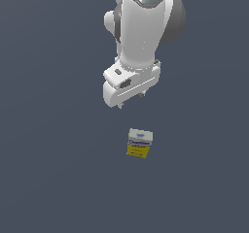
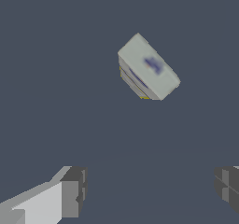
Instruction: Pick up the object and move it to a goal position.
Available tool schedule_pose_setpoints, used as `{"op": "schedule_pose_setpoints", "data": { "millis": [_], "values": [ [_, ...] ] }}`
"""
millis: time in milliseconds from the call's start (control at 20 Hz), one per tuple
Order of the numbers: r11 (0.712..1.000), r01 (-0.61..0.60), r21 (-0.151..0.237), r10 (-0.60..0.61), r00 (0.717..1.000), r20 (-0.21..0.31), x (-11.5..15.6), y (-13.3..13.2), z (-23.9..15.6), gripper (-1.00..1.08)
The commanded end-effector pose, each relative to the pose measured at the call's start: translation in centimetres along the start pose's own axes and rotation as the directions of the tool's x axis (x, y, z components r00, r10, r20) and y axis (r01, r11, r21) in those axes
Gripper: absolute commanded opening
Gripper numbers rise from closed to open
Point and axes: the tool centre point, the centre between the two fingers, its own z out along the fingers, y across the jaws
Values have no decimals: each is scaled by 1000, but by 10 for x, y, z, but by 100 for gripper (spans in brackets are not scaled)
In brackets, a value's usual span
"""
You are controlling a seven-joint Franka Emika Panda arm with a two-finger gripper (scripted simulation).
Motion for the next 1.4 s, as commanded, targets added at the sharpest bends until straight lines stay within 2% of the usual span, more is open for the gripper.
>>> {"op": "schedule_pose_setpoints", "data": {
  "millis": [0,250,500,950,1350],
  "values": [
    [997,72,-1,-72,997,-3,10,3,5,100],
    [978,210,-3,-210,978,-10,29,8,15,100],
    [939,343,-6,-343,939,-18,47,13,26,100],
    [832,554,-15,-555,831,-34,77,21,48,100],
    [751,660,-22,-660,750,-43,93,25,61,100]
  ]
}}
